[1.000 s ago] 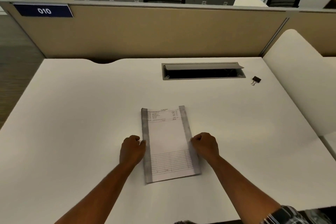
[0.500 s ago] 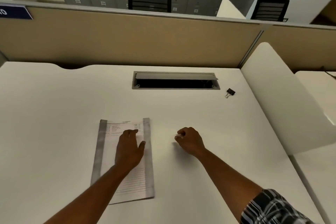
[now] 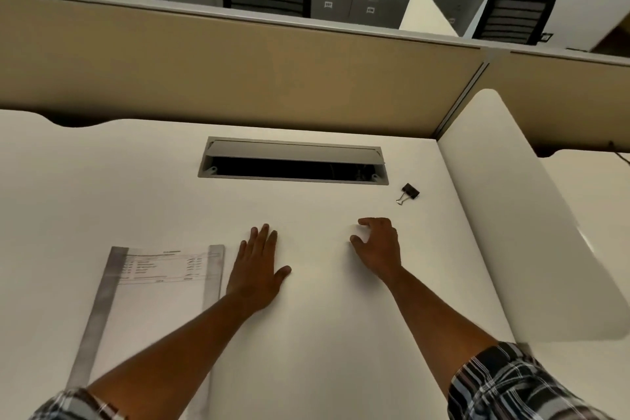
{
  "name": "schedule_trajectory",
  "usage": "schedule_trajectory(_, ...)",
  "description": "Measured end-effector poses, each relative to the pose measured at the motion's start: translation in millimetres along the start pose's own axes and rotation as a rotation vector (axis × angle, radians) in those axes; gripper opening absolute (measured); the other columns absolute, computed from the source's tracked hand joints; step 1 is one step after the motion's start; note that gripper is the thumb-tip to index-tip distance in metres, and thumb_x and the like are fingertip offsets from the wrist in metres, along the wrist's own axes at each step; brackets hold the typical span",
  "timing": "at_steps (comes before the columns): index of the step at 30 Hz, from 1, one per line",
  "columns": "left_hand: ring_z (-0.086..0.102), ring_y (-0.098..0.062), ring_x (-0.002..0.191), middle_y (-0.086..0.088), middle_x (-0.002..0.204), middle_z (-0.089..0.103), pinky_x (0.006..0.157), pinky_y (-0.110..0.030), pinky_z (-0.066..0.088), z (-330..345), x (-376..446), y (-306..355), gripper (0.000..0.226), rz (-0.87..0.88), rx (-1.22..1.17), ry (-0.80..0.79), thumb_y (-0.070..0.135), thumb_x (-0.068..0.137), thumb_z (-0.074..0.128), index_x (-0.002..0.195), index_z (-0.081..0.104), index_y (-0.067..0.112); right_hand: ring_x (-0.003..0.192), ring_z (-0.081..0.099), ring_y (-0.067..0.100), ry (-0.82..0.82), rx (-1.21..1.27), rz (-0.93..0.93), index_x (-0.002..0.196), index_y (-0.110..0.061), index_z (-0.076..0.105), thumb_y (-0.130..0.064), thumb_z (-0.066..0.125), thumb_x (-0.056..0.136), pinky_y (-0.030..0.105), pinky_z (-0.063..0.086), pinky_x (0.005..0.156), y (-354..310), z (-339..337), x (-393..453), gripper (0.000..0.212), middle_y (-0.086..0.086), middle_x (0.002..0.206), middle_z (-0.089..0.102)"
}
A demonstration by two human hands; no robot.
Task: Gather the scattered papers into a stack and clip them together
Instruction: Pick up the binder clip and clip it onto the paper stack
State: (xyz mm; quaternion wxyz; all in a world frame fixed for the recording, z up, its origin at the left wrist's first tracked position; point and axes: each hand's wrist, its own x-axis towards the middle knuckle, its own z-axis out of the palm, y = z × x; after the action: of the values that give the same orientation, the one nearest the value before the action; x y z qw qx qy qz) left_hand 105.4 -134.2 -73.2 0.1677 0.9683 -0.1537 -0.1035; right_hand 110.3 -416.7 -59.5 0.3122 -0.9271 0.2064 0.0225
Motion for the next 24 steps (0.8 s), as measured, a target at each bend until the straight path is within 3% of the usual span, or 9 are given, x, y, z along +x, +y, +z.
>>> schedule_trajectory(7,-0.022,-0.021,0.148,-0.001,0.161,-0.022,0.122,-0.040,-0.004,12,46,0,0.083,-0.020,0.115,0.009,0.066,0.091,0.009,0.155,-0.009,0.017,0.144,0.036,0.029,0.214,-0.087,-0.033,0.132,-0.021,0.060,-0.027,0.074,0.087,0.051,0.041,0.109,29,-30,71,0.048,0.004,0.152,0.044)
schedule_trajectory(14,-0.020,-0.020,0.149,0.000,0.162,-0.021,0.123,-0.044,0.002,22,54,5,0.075,-0.035,0.144,0.077,0.059,0.098,0.017,0.155,-0.010,0.018,0.150,0.023,0.031,0.199,-0.193,0.027,0.143,-0.016,0.051,-0.033,0.066,0.092,0.052,0.041,0.113,45,-42,120,0.055,0.007,0.157,0.034)
schedule_trajectory(21,-0.022,-0.020,0.148,0.001,0.162,-0.022,0.123,-0.045,0.004,26,54,5,0.074,-0.043,0.159,0.057,0.059,0.099,0.016,0.154,-0.013,0.019,0.125,0.041,0.034,0.249,-0.248,-0.040,0.117,-0.016,0.069,-0.025,0.068,0.092,0.048,0.052,0.093,49,-35,110,0.026,0.006,0.135,0.046)
schedule_trajectory(24,-0.023,-0.020,0.148,0.000,0.161,-0.024,0.123,-0.044,0.001,25,54,6,0.074,-0.039,0.150,0.040,0.060,0.098,0.013,0.154,-0.014,0.019,0.124,0.042,0.034,0.241,-0.183,0.001,0.115,-0.014,0.069,-0.027,0.071,0.091,0.045,0.051,0.095,43,-33,100,0.027,0.013,0.132,0.048)
